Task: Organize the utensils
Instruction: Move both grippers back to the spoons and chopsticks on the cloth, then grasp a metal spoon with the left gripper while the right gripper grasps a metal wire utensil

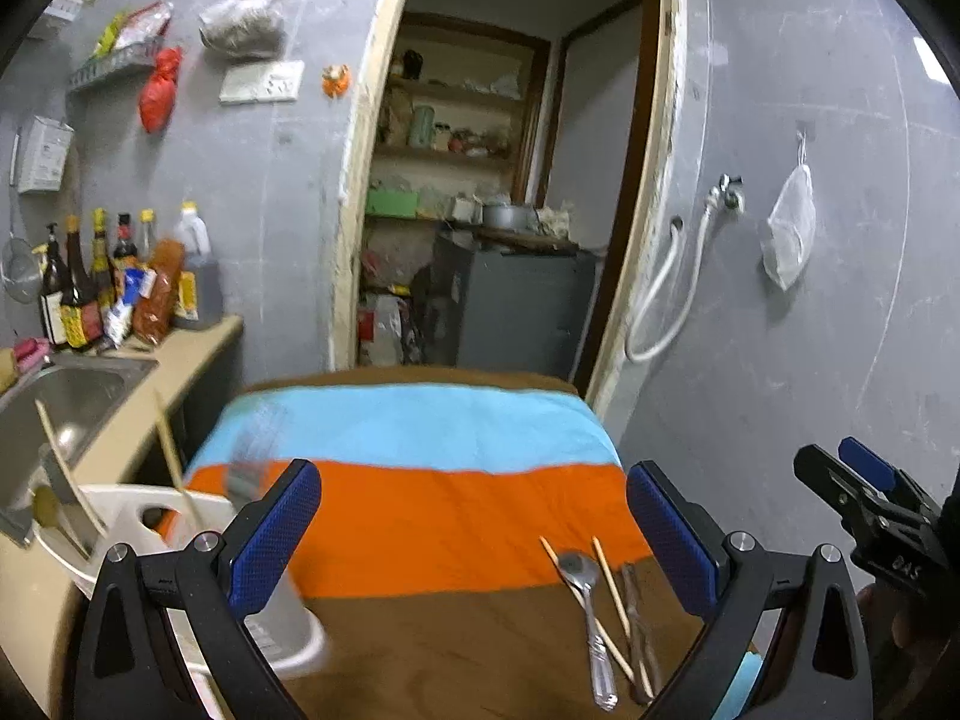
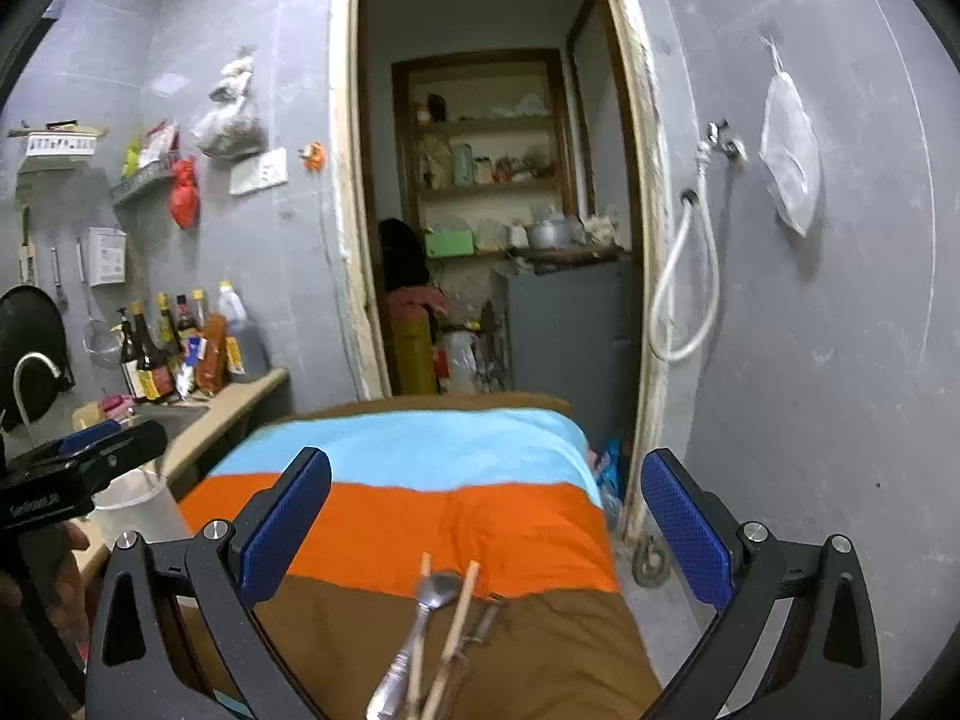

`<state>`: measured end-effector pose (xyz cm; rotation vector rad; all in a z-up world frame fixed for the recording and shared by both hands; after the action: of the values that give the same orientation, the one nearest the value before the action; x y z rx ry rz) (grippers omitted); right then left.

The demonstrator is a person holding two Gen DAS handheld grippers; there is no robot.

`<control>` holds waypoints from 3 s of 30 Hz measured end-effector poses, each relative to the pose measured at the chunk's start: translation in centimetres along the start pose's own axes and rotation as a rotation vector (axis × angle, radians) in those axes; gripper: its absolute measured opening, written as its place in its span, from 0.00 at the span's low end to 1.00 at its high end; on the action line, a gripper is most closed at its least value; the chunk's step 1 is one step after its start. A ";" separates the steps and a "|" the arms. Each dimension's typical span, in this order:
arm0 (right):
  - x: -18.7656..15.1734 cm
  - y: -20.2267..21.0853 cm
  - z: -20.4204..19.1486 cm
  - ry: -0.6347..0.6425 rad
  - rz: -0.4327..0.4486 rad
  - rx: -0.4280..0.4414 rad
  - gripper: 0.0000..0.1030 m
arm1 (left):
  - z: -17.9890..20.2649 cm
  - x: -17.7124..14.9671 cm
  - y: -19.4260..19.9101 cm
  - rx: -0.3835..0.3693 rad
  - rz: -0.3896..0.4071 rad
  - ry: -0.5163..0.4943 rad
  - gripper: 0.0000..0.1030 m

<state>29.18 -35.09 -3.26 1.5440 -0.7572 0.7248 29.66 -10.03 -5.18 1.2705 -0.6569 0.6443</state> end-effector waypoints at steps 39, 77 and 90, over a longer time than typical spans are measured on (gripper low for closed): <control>-13.8 -19.1 -0.9 0.134 -0.564 0.119 0.46 | 3.7 -7.5 -16.6 -0.131 -0.401 0.018 0.72; -14.3 -18.9 -1.9 0.103 -0.627 0.231 0.27 | 1.9 -10.2 -17.5 -0.219 -0.582 0.112 0.07; -14.3 -20.0 -2.8 0.099 -0.660 0.206 0.27 | 1.1 -10.5 -18.9 -0.248 -0.641 0.135 0.07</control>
<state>36.72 -29.89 -26.24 1.7895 -0.0711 0.3829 36.81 -15.23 -24.94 1.1077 -0.1823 0.1101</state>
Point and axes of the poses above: each gripper's, at about its wrist camera, not at the fingertips, and y roughly against the way its jaws point, z to its right, x to its top, the point moved 9 cm from there along -y, roughly the way its jaws point, and after that the axes turned 15 degrees about -z, right-handed, at the moved point
